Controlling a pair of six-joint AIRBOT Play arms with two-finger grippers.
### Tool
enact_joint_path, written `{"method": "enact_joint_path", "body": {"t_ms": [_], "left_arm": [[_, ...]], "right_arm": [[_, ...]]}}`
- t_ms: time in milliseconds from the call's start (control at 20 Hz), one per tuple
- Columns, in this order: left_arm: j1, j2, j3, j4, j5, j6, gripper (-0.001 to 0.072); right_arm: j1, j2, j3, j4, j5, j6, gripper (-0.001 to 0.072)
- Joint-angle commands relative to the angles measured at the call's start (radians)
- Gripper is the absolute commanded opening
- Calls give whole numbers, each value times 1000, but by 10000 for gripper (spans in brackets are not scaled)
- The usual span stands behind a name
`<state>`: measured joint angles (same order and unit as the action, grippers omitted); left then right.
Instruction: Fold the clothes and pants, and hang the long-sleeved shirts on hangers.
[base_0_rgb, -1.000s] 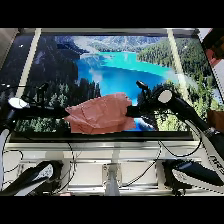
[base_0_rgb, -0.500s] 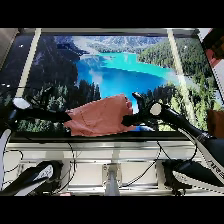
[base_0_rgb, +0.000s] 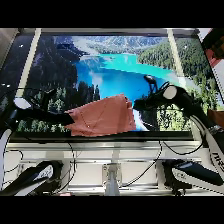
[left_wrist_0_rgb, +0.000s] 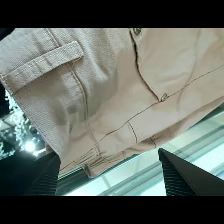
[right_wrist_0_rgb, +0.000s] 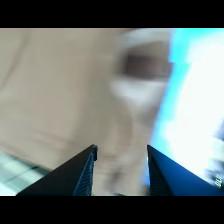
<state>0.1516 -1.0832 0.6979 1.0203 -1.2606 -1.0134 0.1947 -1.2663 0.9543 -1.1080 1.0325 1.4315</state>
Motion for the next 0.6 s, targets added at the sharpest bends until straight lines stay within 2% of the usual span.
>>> {"method": "enact_joint_path", "body": {"t_ms": [0, 150, 200, 300, 350, 550], "left_arm": [[0, -1, -1, 2, 24, 0, 699], [0, -1, -1, 2, 57, 1, 699], [0, -1, -1, 2, 76, 1, 699], [0, -1, -2, 2, 119, 1, 699], [0, -1, -1, 2, 135, 1, 699], [0, -1, -2, 2, 150, 0, 699]], "right_arm": [[-216, -2, 26, -19, 126, -7, 385], [-321, -5, -50, 142, 130, -121, 385], [-329, -18, -80, 226, 131, -184, 412], [-311, -63, -119, 327, 114, -261, 551], [-288, -93, -124, 325, 92, -262, 633], [-207, -211, -121, 366, -18, -242, 632]]}}
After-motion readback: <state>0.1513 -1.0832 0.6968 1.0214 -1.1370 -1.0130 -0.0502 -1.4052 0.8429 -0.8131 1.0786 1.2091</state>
